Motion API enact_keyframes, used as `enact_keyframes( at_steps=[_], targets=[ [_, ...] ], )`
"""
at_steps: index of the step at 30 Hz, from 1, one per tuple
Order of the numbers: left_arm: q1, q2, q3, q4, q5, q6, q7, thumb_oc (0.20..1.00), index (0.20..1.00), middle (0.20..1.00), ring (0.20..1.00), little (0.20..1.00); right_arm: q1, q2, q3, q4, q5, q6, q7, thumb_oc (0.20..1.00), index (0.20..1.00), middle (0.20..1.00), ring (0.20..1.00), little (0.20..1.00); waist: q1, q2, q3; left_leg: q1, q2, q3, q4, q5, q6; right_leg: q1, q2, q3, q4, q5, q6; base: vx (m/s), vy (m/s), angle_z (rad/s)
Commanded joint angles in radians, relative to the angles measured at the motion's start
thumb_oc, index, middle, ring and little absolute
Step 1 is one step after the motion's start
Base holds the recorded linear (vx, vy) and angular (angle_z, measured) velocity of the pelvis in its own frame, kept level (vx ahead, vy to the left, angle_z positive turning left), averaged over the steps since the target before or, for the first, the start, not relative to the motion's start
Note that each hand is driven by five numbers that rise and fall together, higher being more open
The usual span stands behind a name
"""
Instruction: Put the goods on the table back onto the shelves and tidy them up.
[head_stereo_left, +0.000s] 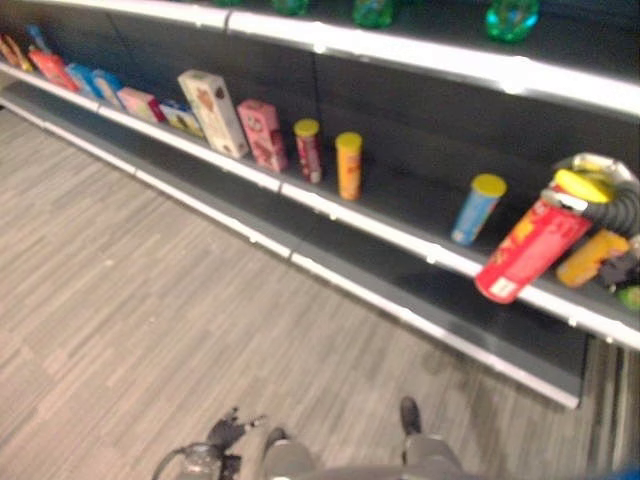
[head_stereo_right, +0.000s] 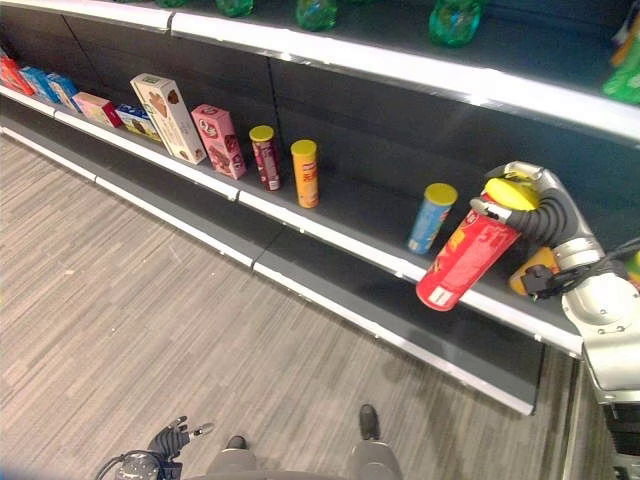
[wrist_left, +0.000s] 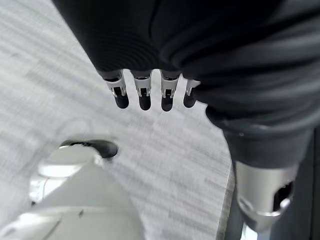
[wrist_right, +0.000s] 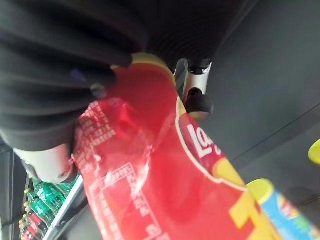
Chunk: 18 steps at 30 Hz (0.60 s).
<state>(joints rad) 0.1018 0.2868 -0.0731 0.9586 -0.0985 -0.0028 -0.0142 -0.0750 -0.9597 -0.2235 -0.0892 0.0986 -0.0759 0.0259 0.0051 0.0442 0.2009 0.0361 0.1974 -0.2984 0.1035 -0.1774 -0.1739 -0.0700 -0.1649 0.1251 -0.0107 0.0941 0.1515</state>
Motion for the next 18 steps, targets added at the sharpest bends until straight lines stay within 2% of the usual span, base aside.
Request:
enact_keyframes(
  at_steps=[1,2,3,4,5,6,8,9,10,12,13,15,16,17,18],
  targets=[
    [0.04,0.126,-0.008,-0.017,0.021,-0.021,-0.002,1.0,1.0,1.0,1.0,1.0,0.017,0.006,-0.051,-0.078,-0.004,-0.029,-0.016,0.2,0.2,0.2,0.2,0.2,0.02,-0.065,-0.113,0.021,-0.039,-0.018,-0.141,0.114,0.045,-0.01,-0.111,0.029,0.108,-0.081,0.038,0.05,0.782,-0.14],
    [0.035,0.139,-0.033,-0.019,0.06,-0.023,-0.002,1.0,1.0,1.0,1.0,1.0,0.015,0.02,-0.031,-0.062,-0.033,-0.023,-0.026,0.2,0.2,0.2,0.2,0.2,0.013,-0.068,-0.1,0.066,-0.094,0.013,-0.191,0.089,0.074,-0.058,-0.177,0.019,0.154,0.102,0.041,-0.03,0.441,-0.07],
    [0.035,0.139,-0.032,-0.02,0.06,-0.022,-0.002,1.0,1.0,1.0,1.0,1.0,0.012,0.021,-0.029,-0.061,-0.034,-0.023,-0.026,0.2,0.2,0.2,0.2,0.2,0.015,-0.07,-0.1,0.066,-0.097,0.016,-0.191,0.089,0.076,-0.059,-0.178,0.023,0.151,0.105,0.042,-0.06,0.652,-0.22],
    [0.044,0.145,-0.032,-0.032,0.067,-0.022,-0.006,1.0,1.0,1.0,1.0,1.0,0.007,0.028,-0.015,-0.058,-0.036,-0.021,-0.026,0.2,0.2,0.2,0.2,0.2,0.019,-0.065,-0.095,0.075,-0.115,0.036,-0.191,0.076,0.09,-0.079,-0.196,-0.012,0.161,0.131,0.028,-0.07,0.483,-0.33],
    [0.061,0.158,-0.019,-0.04,0.065,-0.021,-0.011,1.0,1.0,1.0,1.0,1.0,-0.009,0.036,0.01,-0.053,-0.036,-0.026,-0.025,0.2,0.2,0.2,0.2,0.2,0.033,-0.056,-0.086,0.082,-0.133,0.066,-0.191,0.072,0.104,-0.094,-0.201,-0.086,0.168,0.116,0.012,-0.09,0.581,-0.49],
    [0.065,0.159,-0.008,-0.04,0.066,-0.017,-0.009,1.0,1.0,1.0,1.0,1.0,-0.018,0.042,0.021,-0.053,-0.038,-0.02,-0.022,0.2,0.2,0.2,0.2,0.2,0.031,-0.051,-0.088,0.071,-0.142,0.072,-0.191,0.08,0.11,-0.106,-0.191,-0.119,0.181,0.09,0.005,-0.09,0.482,-0.74],
    [0.061,0.153,0.017,0.001,0.06,-0.011,-0.004,1.0,1.0,1.0,1.0,1.0,-0.031,0.035,0.034,-0.046,-0.034,-0.024,-0.022,0.2,0.2,0.2,0.2,0.2,0.025,-0.043,-0.077,0.067,-0.154,0.085,-0.191,0.094,0.121,-0.115,-0.088,-0.135,0.213,0.013,-0.017,-0.07,0.377,-0.91],
    [0.059,0.146,0.028,0.048,0.063,-0.001,0.006,1.0,1.0,1.0,1.0,1.0,-0.04,0.02,0.038,-0.046,-0.024,-0.025,-0.018,0.2,0.2,0.2,0.2,0.2,0.019,-0.049,-0.065,0.058,-0.188,0.085,-0.191,0.114,0.144,-0.125,0.035,-0.147,0.213,-0.038,-0.028,-0.05,0.312,-0.49],
    [0.058,0.145,0.028,0.05,0.063,-0.002,0.006,1.0,1.0,1.0,1.0,1.0,-0.043,0.019,0.04,-0.045,-0.024,-0.025,-0.019,0.2,0.2,0.2,0.2,0.2,0.02,-0.047,-0.064,0.06,-0.185,0.087,-0.191,0.111,0.143,-0.125,0.038,-0.146,0.217,-0.042,-0.03,-0.04,0.28,-0.33],
    [0.054,0.132,0.032,0.079,0.058,0.002,0.011,1.0,1.0,1.0,1.0,1.0,-0.054,0.007,0.053,-0.041,-0.012,-0.03,-0.02,0.2,0.2,0.2,0.2,0.2,0.023,-0.056,-0.06,0.057,-0.214,0.096,-0.191,0.12,0.15,-0.112,0.106,-0.181,0.185,-0.066,-0.046,0.01,0.174,-0.36],
    [0.05,0.115,0.036,0.097,0.051,0.007,0.012,1.0,1.0,1.0,1.0,1.0,-0.052,0.004,0.059,-0.027,-0.012,-0.03,-0.025,0.2,0.2,0.2,0.2,0.2,0.021,-0.07,-0.056,0.055,-0.246,0.092,-0.191,0.125,0.157,-0.114,0.166,-0.173,0.15,-0.065,-0.054,0.04,0.182,-0.09],
    [0.049,0.111,0.037,0.098,0.058,0.016,0.012,1.0,1.0,1.0,1.0,1.0,-0.049,0.002,0.053,-0.014,-0.02,-0.022,-0.034,0.2,0.2,0.2,0.2,0.2,0.026,-0.074,-0.05,0.057,-0.257,0.095,-0.191,0.124,0.16,-0.105,0.166,-0.173,0.125,-0.058,-0.056,0.06,0.103,0.07],
    [0.046,0.094,0.026,0.077,0.053,0.003,0.009,1.0,1.0,1.0,1.0,1.0,-0.024,-0.013,0.025,-0.036,-0.026,-0.021,-0.027,0.2,0.2,0.2,0.2,0.2,0.024,-0.085,-0.055,0.052,-0.279,0.097,-0.191,0.12,0.165,-0.057,0.154,-0.157,0.051,-0.057,-0.07,0.06,0.047,0.15],
    [0.046,0.094,0.026,0.077,0.053,0.004,0.01,1.0,1.0,1.0,1.0,1.0,-0.023,-0.013,0.025,-0.036,-0.026,-0.02,-0.026,0.2,0.2,0.2,0.2,0.2,0.024,-0.084,-0.055,0.053,-0.279,0.098,-0.191,0.119,0.165,-0.055,0.154,-0.156,0.049,-0.056,-0.07,0.15,0.111,0.22],
    [0.044,0.069,0.026,0.055,0.029,-0.002,0.011,1.0,1.0,1.0,1.0,1.0,-0.027,-0.015,0.016,-0.03,-0.017,-0.024,-0.032,0.2,0.2,0.2,0.2,0.2,0.032,-0.09,-0.053,0.037,-0.315,0.118,-0.093,0.081,0.167,-0.009,0.132,-0.13,0.004,-0.037,-0.069,0.08,0.068,0.12]
  ],
)
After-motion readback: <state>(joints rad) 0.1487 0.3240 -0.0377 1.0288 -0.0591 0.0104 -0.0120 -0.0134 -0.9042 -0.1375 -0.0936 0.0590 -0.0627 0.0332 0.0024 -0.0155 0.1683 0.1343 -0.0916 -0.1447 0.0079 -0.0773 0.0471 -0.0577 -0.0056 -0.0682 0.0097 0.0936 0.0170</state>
